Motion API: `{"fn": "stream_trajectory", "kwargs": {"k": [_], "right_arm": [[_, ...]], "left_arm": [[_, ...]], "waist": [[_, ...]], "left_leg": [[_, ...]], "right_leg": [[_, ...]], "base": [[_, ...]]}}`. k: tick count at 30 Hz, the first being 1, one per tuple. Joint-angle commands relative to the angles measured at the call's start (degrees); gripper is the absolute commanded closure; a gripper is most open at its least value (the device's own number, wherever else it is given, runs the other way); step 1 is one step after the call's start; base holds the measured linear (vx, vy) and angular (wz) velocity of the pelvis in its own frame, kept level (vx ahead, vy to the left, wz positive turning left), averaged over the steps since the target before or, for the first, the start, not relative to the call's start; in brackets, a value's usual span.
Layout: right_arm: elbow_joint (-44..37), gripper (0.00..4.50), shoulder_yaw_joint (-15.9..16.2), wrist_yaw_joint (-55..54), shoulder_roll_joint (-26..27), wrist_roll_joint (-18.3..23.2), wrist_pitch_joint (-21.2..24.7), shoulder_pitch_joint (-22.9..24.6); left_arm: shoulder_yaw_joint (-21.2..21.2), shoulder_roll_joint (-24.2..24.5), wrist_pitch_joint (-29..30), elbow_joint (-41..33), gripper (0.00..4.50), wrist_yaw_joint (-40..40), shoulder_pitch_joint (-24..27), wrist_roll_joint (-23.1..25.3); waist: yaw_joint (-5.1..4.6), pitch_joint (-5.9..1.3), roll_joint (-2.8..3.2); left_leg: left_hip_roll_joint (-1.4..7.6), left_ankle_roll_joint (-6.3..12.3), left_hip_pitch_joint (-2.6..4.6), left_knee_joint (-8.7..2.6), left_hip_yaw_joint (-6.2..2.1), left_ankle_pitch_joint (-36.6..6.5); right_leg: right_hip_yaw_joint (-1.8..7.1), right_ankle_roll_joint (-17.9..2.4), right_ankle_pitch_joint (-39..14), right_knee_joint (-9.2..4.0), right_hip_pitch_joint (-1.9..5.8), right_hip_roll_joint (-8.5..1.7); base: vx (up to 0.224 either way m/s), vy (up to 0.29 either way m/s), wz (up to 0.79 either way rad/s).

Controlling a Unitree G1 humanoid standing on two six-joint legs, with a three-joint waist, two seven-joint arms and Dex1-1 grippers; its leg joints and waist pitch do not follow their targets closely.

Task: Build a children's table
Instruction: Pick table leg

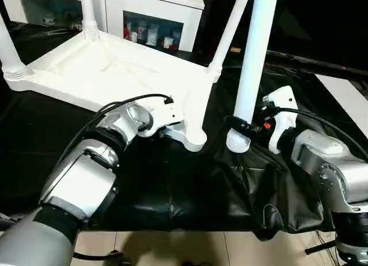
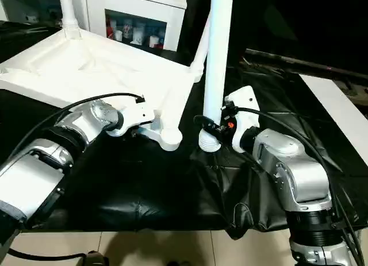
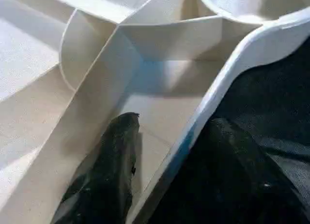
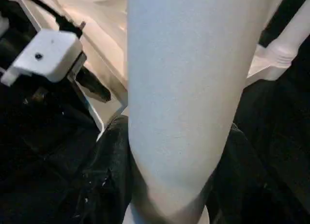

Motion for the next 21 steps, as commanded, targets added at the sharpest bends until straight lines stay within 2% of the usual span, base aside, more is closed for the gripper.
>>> {"fn": "stream_trajectory", "kwargs": {"k": [1,2,4,7,9,11,12,13,14,15,16,17,18,19,20,21], "right_arm": [[0.7,2.65,-0.7,0.3,-0.8,-0.3,-0.7,-0.5],[0.7,2.65,-0.7,0.2,-0.7,-0.3,-0.8,-0.4],[0.6,2.65,-0.6,0.2,-0.7,-0.3,-0.9,-0.3],[0.3,2.65,-0.6,0.0,-0.5,-0.4,-1.0,0.3],[0.5,2.65,-0.5,-0.2,-0.2,-0.5,-1.5,0.6],[0.7,2.65,-0.6,-0.6,0.2,-0.6,-1.9,0.9],[0.7,2.65,-0.7,-0.8,0.4,-0.6,-2.1,1.1],[1.0,2.65,-0.8,-1.2,0.8,-0.7,-2.5,1.4],[1.4,2.65,-0.9,-1.8,1.7,-0.9,-3.3,2.0],[1.5,2.65,-0.9,-1.9,1.8,-0.9,-3.4,2.1],[1.5,2.65,-0.9,-2.4,2.4,-0.9,-3.7,2.4],[1.5,2.65,-0.9,-2.8,2.9,-0.9,-3.9,2.5],[1.4,2.65,-1.0,-3.1,3.3,-0.9,-4.1,2.7],[1.4,2.65,-1.1,-3.3,3.5,-0.9,-4.2,2.7],[1.3,2.65,-1.4,-3.8,4.1,-0.8,-4.5,3.0],[1.2,2.65,-1.7,-4.3,4.7,-0.6,-4.8,3.3]], "left_arm": [[-1.0,-0.7,0.3,0.2,2.28,-2.5,-0.7,1.2],[-1.1,-0.7,0.5,0.2,2.31,-2.6,-0.9,1.3],[-1.1,-0.7,0.7,0.2,2.38,-2.9,-1.0,1.4],[-1.6,-0.6,1.4,0.3,2.67,-5.7,-1.3,2.0],[-1.7,-0.6,1.8,0.3,2.72,-8.0,-1.3,2.4],[-1.7,-0.5,2.6,0.2,2.9,-10.2,-1.3,2.4],[-1.5,-0.6,3.1,0.1,2.98,-11.0,-1.2,2.3],[-1.2,-0.6,3.9,0.0,3.01,-12.6,-0.9,1.8],[-1.3,-0.5,4.4,-0.6,3.05,-15.2,0.0,1.6],[-1.4,-0.4,4.4,-0.8,3.11,-15.7,0.1,1.6],[-0.9,-0.4,5.2,-1.1,3.3,-16.4,0.9,1.1],[-0.4,-0.4,5.9,-1.3,3.3,-16.9,1.4,0.6],[0.1,-0.4,6.6,-1.6,3.3,-17.3,2.0,0.1],[0.3,-0.4,6.9,-1.8,3.37,-17.6,2.4,-0.2],[1.4,-0.5,8.3,-2.5,3.46,-17.1,3.4,-1.3],[2.8,-0.7,9.8,-3.2,3.52,-15.4,4.3,-2.6]], "waist": [[0.13,-5.11,1.12],[0.2,-5.12,1.38],[0.17,-5.15,1.32],[0.35,-5.18,2.01],[0.34,-5.16,1.89],[0.41,-5.07,2.1],[0.59,-5.08,2.49],[0.58,-5.11,2.54],[0.8,-5.05,3.15],[0.8,-5.05,3.15],[1.1,-5.23,3.62],[1.01,-5.15,3.26],[1.25,-5.24,3.8],[1.43,-5.39,3.69],[1.8,-5.52,5.24],[1.77,-5.37,5.16]], "left_leg": [[0.62,-1.62,1.4,-3.87,-0.08,-12.1],[0.64,-1.7,1.46,-3.89,-0.1,-12.2],[0.59,-1.68,1.5,-3.88,0.02,-12.3],[0.55,-1.98,1.59,-3.94,-0.02,-12.9],[0.57,-2.13,1.6,-3.96,0.0,-13.3],[0.56,-2.57,1.67,-4.08,-0.06,-15.1],[0.56,-2.69,1.71,-4.13,-0.17,-15.4],[0.58,-2.91,1.74,-4.17,-0.16,-16.0],[0.52,-3.12,1.81,-4.3,-0.19,-16.9],[0.52,-3.12,1.81,-4.3,-0.19,-16.9],[0.49,-2.98,1.81,-4.28,-0.26,-17.2],[0.46,-2.72,1.71,-4.3,-0.11,-17.3],[0.41,-2.55,1.69,-4.34,-0.14,-17.0],[0.29,-2.18,1.69,-4.22,-0.02,-16.4],[0.3,-2.33,1.77,-4.29,-0.23,-16.2],[0.25,-2.14,1.71,-4.36,-0.15,-17.2]], "right_leg": [[2.34,-7.7,-15.2,-3.62,2.78,-3.23],[2.35,-8.1,-14.4,-3.44,2.82,-3.21],[2.4,-9.0,-12.9,-3.36,2.95,-3.2],[2.45,-9.5,-12.5,-3.36,3.06,-3.24],[2.45,-9.5,-12.5,-3.43,3.07,-3.25],[2.41,-9.8,-13.7,-3.56,3.05,-3.31],[2.39,-9.9,-13.8,-3.52,3.09,-3.37],[2.42,-10.2,-13.6,-3.67,3.06,-3.39],[2.41,-10.6,-13.4,-3.75,3.03,-3.37],[2.41,-10.6,-13.4,-3.75,3.03,-3.37],[2.42,-11.3,-12.9,-3.4,3.27,-3.48],[2.45,-11.2,-13.1,-3.69,3.23,-3.38],[2.48,-11.7,-12.4,-3.58,3.4,-3.36],[2.45,-11.8,-12.6,-3.45,3.48,-3.33],[2.48,-12.2,-12.1,-3.12,3.61,-3.5],[2.46,-12.3,-12.6,-3.43,3.53,-3.34]], "base": [[0.0,0.0,0.0],[0.0,0.0,0.0],[0.0,0.0,0.0],[0.0,0.0,0.0],[0.0,0.0,0.0],[0.0,0.0,0.0],[0.0,0.0,0.0],[0.0,0.0,0.0],[0.0,0.0,0.0],[0.0,0.0,0.0],[0.0,0.0,0.0],[0.0,0.0,0.0],[0.0,0.0,0.0],[0.0,0.0,0.0],[0.0,0.0,0.0],[0.0,0.0,0.0]]}}
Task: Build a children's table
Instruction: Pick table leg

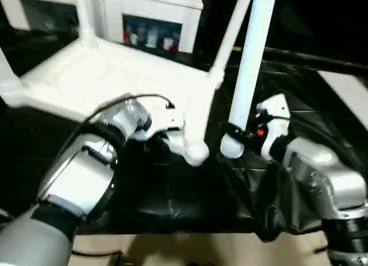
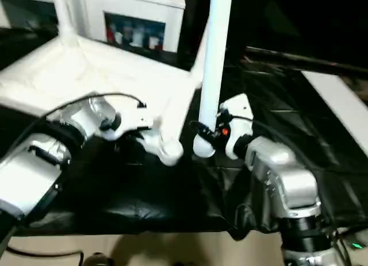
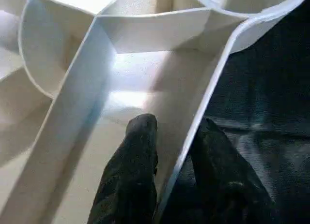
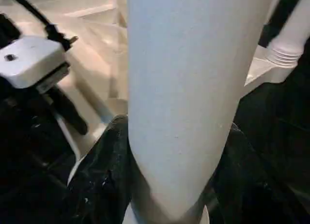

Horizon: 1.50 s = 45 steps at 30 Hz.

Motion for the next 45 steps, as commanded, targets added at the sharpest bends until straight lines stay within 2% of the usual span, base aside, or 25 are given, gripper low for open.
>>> {"fn": "stream_trajectory", "kwargs": {"k": [1,2,3,6,7,8,9,10,11,12,15,16,18,20,21,22,24,25,26,28,31,38,41,42,45], "right_arm": [[-0.2,2.65,-1.9,-1.2,0.3,0.1,-1.4,0.5],[-0.2,2.65,-2.0,-1.5,0.6,0.2,-1.6,0.7],[-0.1,2.65,-2.2,-1.9,1.1,0.2,-1.8,1.0],[-0.4,2.65,-2.1,-2.8,2.0,0.2,-2.0,2.3],[-0.9,2.65,-1.9,-3.2,2.6,0.2,-2.1,3.2],[-0.9,2.65,-1.9,-3.2,2.6,0.2,-2.1,3.2],[-1.1,2.65,-1.9,-3.4,2.8,0.2,-2.0,3.5],[-1.1,2.65,-1.9,-3.6,3.1,0.0,-2.3,4.3],[-1.1,2.65,-1.9,-3.6,3.1,0.0,-2.3,4.3],[-1.0,2.65,-1.8,-3.7,3.2,-0.1,-2.6,4.7],[-0.7,2.65,-1.7,-3.8,3.4,-0.3,-2.9,5.1],[-0.7,2.65,-1.7,-3.9,3.4,-0.3,-3.0,5.2],[-0.6,2.65,-1.7,-4.0,3.5,-0.3,-3.0,5.2],[-0.6,2.65,-1.8,-4.1,3.7,-0.1,-3.0,5.3],[-0.7,2.65,-1.9,-4.0,3.9,0.1,-3.0,5.3],[-0.7,2.65,-2.0,-3.9,4.0,0.3,-3.2,5.4],[-0.7,2.65,-2.1,-3.8,4.2,0.5,-3.4,5.4],[-0.4,2.65,-2.1,-3.4,4.3,0.7,-4.0,5.4],[-0.4,2.65,-2.0,-3.1,4.2,0.7,-4.2,5.4],[-0.4,2.65,-1.9,-2.5,4.1,0.9,-4.6,5.5],[-0.6,2.65,-1.7,-2.0,3.8,0.9,-4.7,5.5],[-1.9,2.65,-0.9,1.2,1.9,1.3,-5.6,6.6],[-2.5,2.65,-0.5,2.2,1.6,1.2,-6.6,6.9],[-2.6,2.65,-0.4,2.5,1.6,1.2,-6.9,7.0],[-3.1,2.65,0.1,3.4,1.6,1.2,-8.1,7.5]], "left_arm": [[2.3,-0.8,4.1,-0.1,3.58,2.8,2.9,-2.3],[2.9,-0.9,4.7,-0.5,3.63,3.8,3.3,-2.9],[4.3,-1.1,5.9,-1.3,3.63,5.7,4.1,-4.0],[5.1,-0.6,7.2,-5.2,3.73,6.9,6.9,-4.7],[5.6,0.2,9.3,-10.5,3.76,6.9,9.9,-4.7],[5.6,0.2,9.3,-10.6,3.81,6.9,9.9,-4.7],[5.9,0.5,10.6,-13.1,3.87,7.1,11.3,-4.6],[6.7,1.1,12.6,-19.7,3.93,7.2,15.0,-5.1],[6.7,1.1,12.6,-19.7,4.0,7.2,15.0,-5.1],[6.9,1.8,13.7,-24.9,4.06,7.2,17.9,-5.2],[5.5,3.6,9.7,-30.7,4.15,6.6,22.2,-4.6],[5.5,4.0,8.0,-32.3,4.2,6.8,23.6,-4.9],[5.8,4.7,6.9,-35.9,4.3,6.9,26.0,-5.6],[5.8,5.8,3.4,-39.9,4.34,5.1,28.5,-7.0],[6.3,5.9,2.6,-41.7,4.35,5.1,29.7,-7.7],[6.9,5.8,1.3,-43.5,4.35,5.4,30.7,-8.4],[7.8,5.5,1.5,-45.0,4.35,6.1,31.5,-9.2],[8.2,5.7,2.7,-46.5,4.06,5.4,32.0,-10.1],[8.5,5.7,3.7,-46.7,3.76,5.1,31.8,-10.5],[8.9,5.9,3.8,-47.0,3.77,4.2,31.4,-11.3],[8.8,6.6,2.7,-47.2,3.56,4.3,30.8,-11.1],[6.6,10.1,-0.1,-44.9,3.43,-0.6,28.5,-10.3],[6.3,10.5,-1.1,-44.0,3.43,-0.1,27.8,-9.9],[6.3,10.5,-1.6,-43.3,3.43,0.4,27.4,-9.7],[6.8,10.1,-2.7,-41.0,3.43,0.7,26.6,-10.1]], "waist": [[0.76,-4.62,1.54],[0.75,-4.55,1.46],[0.85,-4.51,2.12],[0.69,-4.34,2.57],[0.69,-4.42,2.95],[0.53,-4.43,2.83],[0.5,-4.43,3.04],[0.36,-4.42,2.92],[0.32,-4.41,2.97],[0.2,-4.29,3.13],[-0.2,-4.37,3.11],[-0.5,-4.27,3.1],[-0.69,-4.47,3.27],[-0.84,-4.54,3.31],[-0.9,-4.47,3.42],[-0.85,-4.55,3.39],[-0.81,-4.67,3.32],[-0.67,-4.7,3.33],[-0.66,-4.79,3.3],[-0.55,-4.91,3.5],[-0.27,-5.01,3.45],[0.05,-4.63,3.73],[0.12,-4.68,3.7],[0.08,-4.74,4.07],[0.1,-4.79,3.98]], "left_leg": [[0.21,-1.86,1.41,-4.16,-0.11,-17.5],[0.18,-1.71,1.42,-4.2,-0.07,-17.9],[0.25,-1.69,1.62,-4.21,-0.1,-19.1],[0.05,-1.51,1.61,-4.47,-0.37,-21.4],[0.01,-1.58,1.47,-4.59,-0.53,-21.2],[0.17,-1.68,1.3,-4.74,-0.62,-21.0],[0.14,-1.64,1.56,-4.71,-0.58,-21.3],[0.07,-1.51,1.93,-4.55,-0.46,-21.9],[0.15,-1.49,1.75,-4.67,-0.63,-21.7],[0.04,-1.31,1.81,-4.7,-0.54,-21.8],[0.03,-1.33,1.94,-4.77,-0.73,-22.8],[-0.06,-1.3,1.71,-4.87,-0.73,-22.9],[0.01,-1.24,2.03,-4.85,-0.67,-22.9],[0.04,-1.04,1.89,-5.0,-0.61,-22.3],[-0.07,-0.86,2.12,-4.93,-0.4,-22.6],[0.0,-0.77,2.18,-4.91,-0.36,-22.4],[0.04,-0.73,1.82,-5.01,-0.32,-21.1],[0.03,-0.58,2.01,-4.92,-0.16,-20.4],[0.07,-0.52,1.72,-5.01,-0.13,-19.4],[0.12,-0.59,1.71,-4.99,-0.05,-18.3],[0.15,-0.42,1.49,-4.94,0.1,-16.8],[0.04,-0.94,1.69,-5.1,0.09,-19.2],[0.07,-1.11,1.65,-5.14,0.03,-19.2],[0.07,-1.27,1.76,-5.1,0.04,-19.6],[0.07,-1.44,1.68,-5.08,0.01,-19.7]], "right_leg": [[2.33,-11.9,-13.8,-3.54,3.44,-3.36],[2.29,-11.5,-15.2,-3.76,3.43,-3.3],[2.28,-11.3,-17.4,-4.05,3.3,-3.42],[1.99,-9.2,-23.8,-4.8,3.5,-3.43],[1.91,-8.2,-25.1,-4.96,3.7,-3.48],[1.92,-8.1,-24.9,-4.86,3.86,-3.53],[1.82,-7.5,-26.0,-5.11,3.55,-3.44],[1.82,-7.3,-27.0,-5.32,3.19,-3.38],[1.77,-7.3,-27.1,-5.19,3.41,-3.53],[1.65,-6.6,-28.7,-5.59,3.2,-3.4],[1.46,-4.9,-31.5,-5.86,2.94,-3.37],[1.4,-4.1,-32.4,-6.02,2.93,-3.23],[1.49,-4.0,-31.8,-6.02,2.68,-3.2],[1.63,-4.3,-30.5,-5.87,2.68,-3.15],[1.72,-4.3,-30.6,-6.01,2.31,-2.99],[1.81,-4.6,-30.1,-5.9,2.3,-3.06],[1.9,-4.7,-28.6,-5.56,2.55,-3.04],[2.01,-5.0,-27.7,-5.48,2.34,-3.01],[2.08,-5.2,-26.3,-5.24,2.54,-2.96],[2.19,-5.9,-23.6,-4.88,2.55,-2.84],[2.32,-6.7,-20.0,-4.49,2.63,-2.7],[2.33,-5.1,-24.1,-5.08,2.43,-2.77],[2.29,-5.0,-23.9,-4.94,2.45,-2.75],[2.32,-5.1,-23.7,-5.06,2.35,-2.76],[2.32,-5.6,-22.9,-4.95,2.47,-2.76]], "base": [[0.0,0.0,0.0],[0.0,0.0,0.0],[0.0,0.0,0.0],[0.0,0.0,0.0],[0.0,0.0,0.0],[0.0,0.0,0.0],[0.0,0.0,0.0],[0.0,0.0,0.0],[0.0,0.0,0.0],[0.0,0.0,0.0],[0.0,0.0,0.0],[0.0,0.0,0.0],[0.0,0.0,0.0],[0.0,0.0,0.0],[0.0,0.0,0.0],[0.0,0.0,0.0],[0.0,0.0,0.0],[0.0,0.0,0.0],[0.0,0.0,0.0],[0.0,0.0,0.0],[0.0,0.0,0.0],[0.0,0.0,0.0],[0.0,0.0,0.0],[0.0,0.0,0.0],[0.0,0.0,0.0]]}}
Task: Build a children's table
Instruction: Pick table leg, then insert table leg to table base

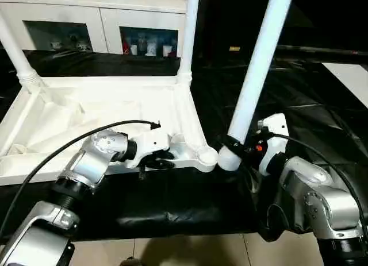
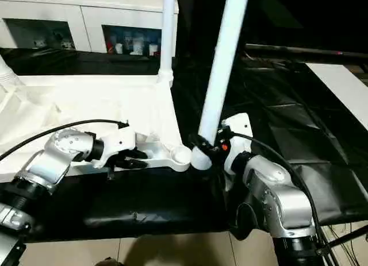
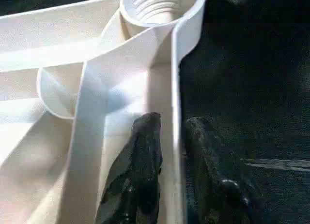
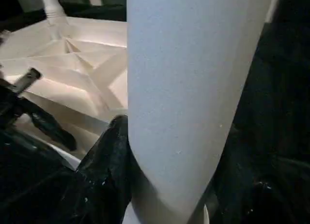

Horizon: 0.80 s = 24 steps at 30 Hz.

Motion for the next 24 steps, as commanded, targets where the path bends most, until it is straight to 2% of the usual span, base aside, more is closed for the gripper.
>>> {"fn": "stream_trajectory", "kwargs": {"k": [1,5,7,8,10,11,12,13,14,16,19,22,23,24], "right_arm": [[-2.2,2.65,-0.1,0.5,-0.5,0.5,-1.2,0.4],[-2.0,2.65,-1.4,0.0,0.5,1.2,-2.2,0.7],[-0.7,2.65,-3.4,-0.3,1.7,2.6,-3.4,0.2],[-0.3,2.65,-3.7,-0.4,1.9,2.7,-3.8,0.0],[1.2,2.65,-3.5,-0.6,2.1,1.7,-5.3,-0.8],[3.9,2.65,-3.6,-1.7,2.5,0.1,-7.9,-2.2],[4.4,2.65,-3.6,-1.8,2.6,-0.1,-8.4,-2.4],[7.9,2.65,-3.3,-2.4,2.8,-2.3,-12.8,-3.8],[8.2,2.65,-3.3,-2.5,2.9,-2.5,-13.2,-3.9],[11.2,2.65,-2.5,-2.2,2.8,-4.1,-16.9,-5.2],[14.6,2.65,-3.2,1.2,3.7,-1.2,-15.5,-7.4],[17.4,2.65,-3.5,5.8,4.2,2.5,-13.1,-9.0],[19.5,2.65,-2.5,10.9,3.9,4.8,-11.2,-10.4],[19.9,2.65,-1.8,12.7,3.6,5.1,-10.8,-10.9]], "left_arm": [[0.0,-0.4,-1.0,1.0,3.43,-0.1,-1.3,-0.1],[-0.1,-1.0,-1.3,2.1,3.43,-2.2,-1.2,-1.8],[-0.5,-1.2,-2.2,4.4,3.43,-2.2,-1.8,-1.6],[-0.6,-1.2,-2.4,4.9,3.72,-2.2,-2.0,-1.5],[-0.7,-1.2,-2.8,6.0,3.79,-2.3,-2.5,-1.3],[-1.2,-1.0,-2.8,6.7,3.82,-2.9,-2.7,-1.0],[-1.3,-1.0,-2.8,6.8,3.92,-3.0,-2.8,-0.9],[-1.6,-0.7,-2.4,7.2,4.06,-3.5,-2.9,-0.8],[-1.6,-0.7,-2.3,7.2,4.17,-3.6,-2.9,-0.8],[-1.4,-0.6,-2.1,7.6,4.27,-3.7,-3.1,-0.7],[-1.4,-0.2,-0.7,7.8,4.49,-4.1,-3.4,-0.5],[-1.5,-0.2,2.7,6.9,4.5,-4.5,-3.4,-0.6],[-1.3,-0.6,7.5,4.4,4.5,-4.3,-3.0,-1.2],[-1.1,-1.0,9.9,3.0,4.5,-3.7,-2.7,-1.3]], "waist": [[0.06,-3.95,0.66],[0.05,-4.01,0.72],[0.01,-4.0,0.88],[0.02,-4.03,0.87],[0.05,-4.06,1.06],[-0.03,-4.03,1.03],[-0.08,-4.07,1.09],[-0.1,-4.05,1.09],[-0.02,-4.09,1.1],[-0.14,-4.09,1.14],[-0.1,-4.2,1.51],[-0.21,-4.14,1.48],[-0.35,-4.03,0.85],[-0.22,-4.0,1.1]], "left_leg": [[0.25,-1.24,0.85,-3.99,0.01,-19.6],[0.33,-1.29,0.79,-4.01,0.01,-19.5],[0.24,-1.22,0.88,-4.02,0.02,-20.2],[0.26,-1.23,0.95,-3.99,0.02,-20.4],[0.32,-1.58,1.01,-4.07,-0.07,-20.7],[0.27,-1.71,0.94,-4.04,-0.06,-20.7],[0.18,-1.87,1.05,-3.99,-0.02,-21.1],[0.24,-2.03,1.01,-3.99,-0.06,-21.1],[0.26,-2.09,0.99,-3.98,-0.07,-21.0],[0.21,-2.07,1.0,-3.93,-0.03,-20.8],[0.32,-1.36,0.91,-3.94,-0.03,-19.8],[0.36,-0.73,0.88,-3.9,0.05,-19.4],[0.43,-0.19,0.87,-3.86,0.16,-19.7],[0.46,-0.01,0.9,-3.84,0.11,-19.5]], "right_leg": [[2.4,-5.8,-22.7,-4.61,2.61,-2.76],[2.45,-6.6,-21.5,-4.48,2.67,-2.83],[2.42,-6.7,-21.6,-4.58,2.63,-2.77],[2.42,-6.6,-21.9,-4.6,2.57,-2.8],[2.39,-6.7,-21.9,-4.59,2.6,-2.86],[2.38,-6.8,-22.1,-4.59,2.57,-2.87],[2.32,-6.8,-22.9,-4.72,2.5,-2.9],[2.35,-7.1,-22.8,-4.64,2.53,-2.91],[2.35,-7.1,-22.7,-4.64,2.56,-3.0],[2.34,-7.6,-22.0,-4.53,2.61,-2.89],[2.45,-9.1,-18.1,-3.99,2.9,-2.66],[2.48,-10.4,-16.1,-3.75,3.0,-2.63],[2.43,-11.4,-15.7,-3.56,3.13,-2.52],[2.43,-11.6,-16.1,-3.57,3.13,-2.68]], "base": [[0.0,0.0,0.0],[0.0,0.0,0.0],[0.0,0.0,0.0],[0.0,0.0,0.0],[0.0,0.0,0.0],[0.0,0.0,0.0],[0.0,0.0,0.0],[0.0,0.0,0.0],[0.0,0.0,0.0],[0.0,0.0,0.0],[0.0,0.0,0.0],[0.0,0.0,0.0],[0.0,0.0,0.0],[0.0,0.0,0.0]]}}
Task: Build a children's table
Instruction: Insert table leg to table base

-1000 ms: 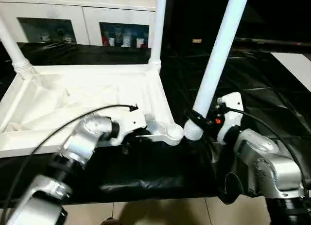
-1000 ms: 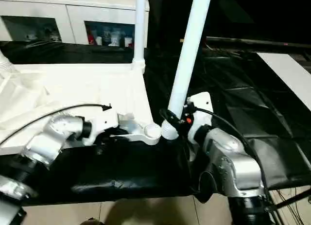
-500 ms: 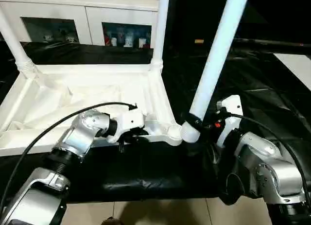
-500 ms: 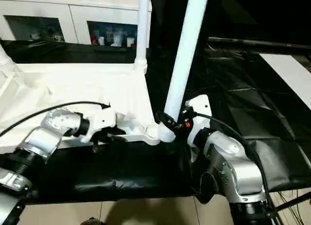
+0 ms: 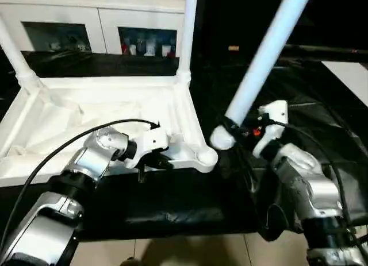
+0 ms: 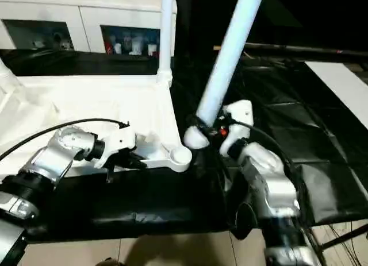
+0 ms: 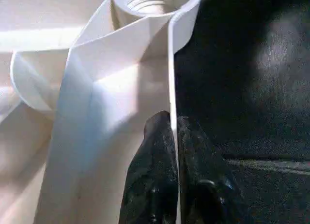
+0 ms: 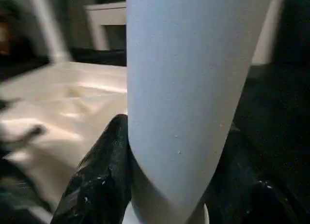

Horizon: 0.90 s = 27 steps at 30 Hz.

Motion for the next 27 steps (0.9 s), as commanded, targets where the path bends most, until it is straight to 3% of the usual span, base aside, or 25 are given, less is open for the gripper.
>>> {"fn": "stream_trajectory", "kwargs": {"k": [1,2,3,8,9,10,12,13,15,22,27], "right_arm": [[1.4,2.65,1.0,5.4,-1.1,2.1,1.6,-2.0],[1.8,2.65,1.3,5.9,-1.2,1.9,1.5,-2.4],[2.3,2.65,1.6,6.0,-1.2,1.5,1.2,-2.7],[6.3,2.65,3.2,6.7,-1.1,-1.3,-0.4,-4.7],[8.1,2.65,3.6,6.8,-1.2,-2.2,-1.4,-5.4],[8.6,2.65,3.8,6.8,-1.3,-2.4,-1.5,-5.7],[9.1,2.65,4.0,6.9,-1.5,-2.8,-1.3,-6.1],[9.3,2.65,4.4,7.4,-2.1,-3.3,-0.7,-6.4],[9.3,2.65,4.8,7.9,-2.6,-3.6,-0.3,-6.6],[10.9,2.65,4.8,10.0,-5.0,-3.9,1.0,-8.1],[10.2,2.65,5.3,12.1,-6.2,-3.6,3.2,-8.1]], "left_arm": [[-0.4,-0.6,6.9,-3.7,4.5,1.1,0.5,0.3],[-0.4,-0.9,8.4,-4.5,4.5,1.4,0.7,0.2],[-0.5,-1.0,9.4,-5.4,4.5,1.6,1.0,0.3],[0.5,-2.5,13.0,-9.4,4.5,4.3,2.8,-0.6],[0.6,-2.6,12.7,-10.5,4.5,4.7,3.5,-0.9],[0.5,-2.6,12.1,-10.8,4.5,4.9,3.9,-0.9],[0.4,-2.5,11.6,-11.2,4.5,5.0,4.5,-0.8],[0.3,-2.2,12.3,-12.3,4.5,5.3,5.1,-0.6],[0.2,-2.0,12.5,-12.9,4.5,5.9,5.5,-0.2],[0.4,-1.0,13.5,-16.3,4.5,6.4,7.2,-0.9],[0.6,-0.8,13.3,-16.2,4.5,7.1,7.3,-1.0]], "waist": [[-0.11,-3.71,0.5],[-0.02,-3.67,0.64],[-0.06,-3.62,0.16],[-0.17,-3.51,0.17],[-0.28,-3.25,-0.65],[-0.26,-3.3,-0.44],[-0.41,-3.13,-0.73],[-0.54,-3.02,-1.21],[-0.54,-2.92,-0.89],[-1.13,-2.78,-1.6],[-1.05,-2.69,-1.4]], "left_leg": [[0.52,0.08,0.84,-3.9,0.18,-19.6],[0.47,0.11,0.84,-3.87,0.11,-19.5],[0.43,0.14,0.75,-3.9,0.16,-19.0],[0.46,-0.08,0.7,-3.94,0.17,-17.9],[0.35,0.23,0.43,-3.96,0.23,-17.4],[0.35,0.21,0.46,-3.95,0.19,-17.4],[0.34,0.6,0.48,-3.96,0.28,-17.2],[0.4,0.69,0.41,-4.03,0.22,-17.2],[0.4,0.61,0.53,-4.06,0.2,-17.5],[0.35,0.75,0.25,-4.03,0.12,-17.4],[0.43,1.05,0.4,-4.03,0.26,-17.0]], "right_leg": [[2.42,-11.0,-17.5,-3.83,2.99,-2.76],[2.39,-10.7,-18.5,-3.91,2.95,-2.8],[2.39,-10.0,-20.0,-4.13,2.91,-2.86],[2.49,-9.7,-20.1,-4.09,2.78,-2.87],[2.42,-9.3,-20.8,-4.14,2.78,-2.81],[2.42,-9.1,-21.3,-4.1,2.76,-2.94],[2.46,-8.2,-22.8,-4.53,2.63,-2.95],[2.39,-7.8,-23.4,-4.47,2.63,-2.85],[2.44,-7.2,-24.7,-4.63,2.46,-2.88],[2.39,-7.0,-25.1,-4.59,2.47,-2.86],[2.47,-7.5,-23.8,-4.57,2.32,-2.75]], "base": [[0.0,0.0,0.0],[0.0,0.0,0.0],[0.0,0.0,0.0],[0.0,0.0,0.0],[0.0,0.0,0.0],[0.0,0.0,0.0],[0.0,0.0,0.0],[0.0,0.0,0.0],[0.0,0.0,0.0],[0.0,0.0,0.0],[0.0,0.0,0.0]]}}
